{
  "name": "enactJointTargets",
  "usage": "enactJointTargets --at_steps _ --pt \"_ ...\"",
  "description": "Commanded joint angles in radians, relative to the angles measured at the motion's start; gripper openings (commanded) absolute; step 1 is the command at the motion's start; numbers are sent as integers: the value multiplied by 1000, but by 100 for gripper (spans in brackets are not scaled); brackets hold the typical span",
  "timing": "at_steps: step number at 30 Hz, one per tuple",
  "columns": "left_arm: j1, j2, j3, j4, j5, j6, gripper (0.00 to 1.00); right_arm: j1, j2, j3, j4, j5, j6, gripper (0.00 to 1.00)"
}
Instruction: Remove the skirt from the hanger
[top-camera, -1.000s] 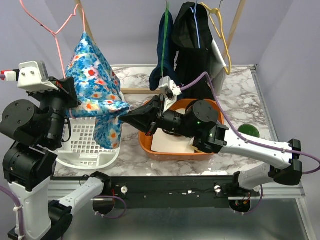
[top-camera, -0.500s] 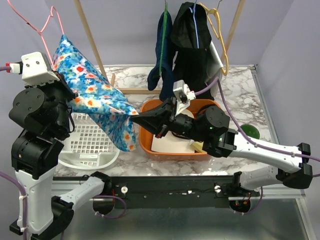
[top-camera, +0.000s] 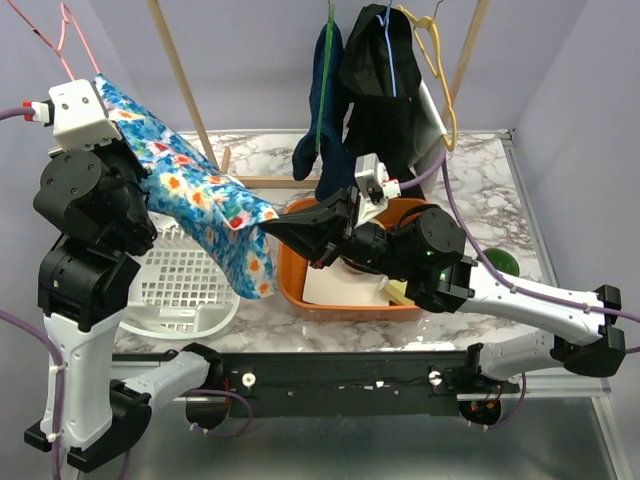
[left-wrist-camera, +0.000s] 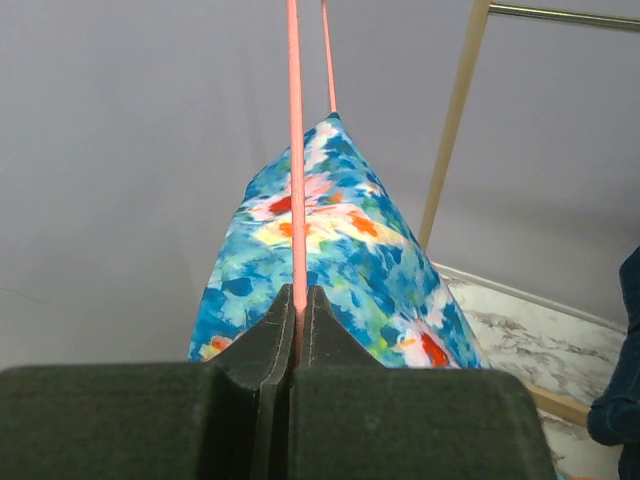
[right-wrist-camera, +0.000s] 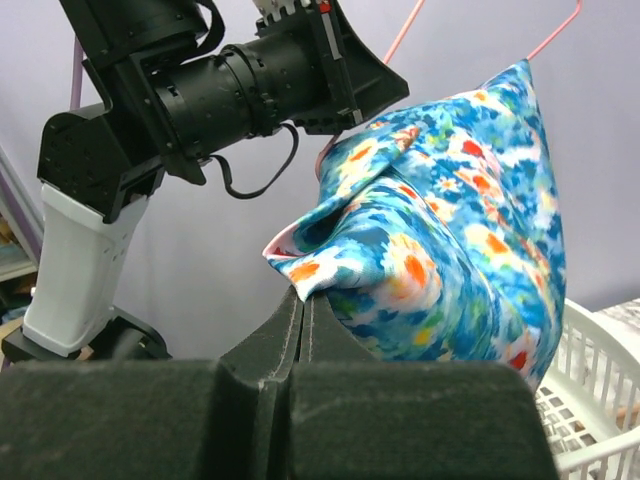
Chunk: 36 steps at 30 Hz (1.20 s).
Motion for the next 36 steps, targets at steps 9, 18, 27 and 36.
enactJointTargets --at_steps 9,18,27,36 --pt "6 28 61 81 -55 39 0 12 -39 11 95 81 -106 1" --pt "6 27 62 101 -62 64 0 12 -63 -29 95 228 -44 1" --pt "6 19 71 67 -28 33 0 12 -82 -89 130 324 -20 1" --pt "6 -6 130 5 194 -102 0 12 76 98 16 218 52 1"
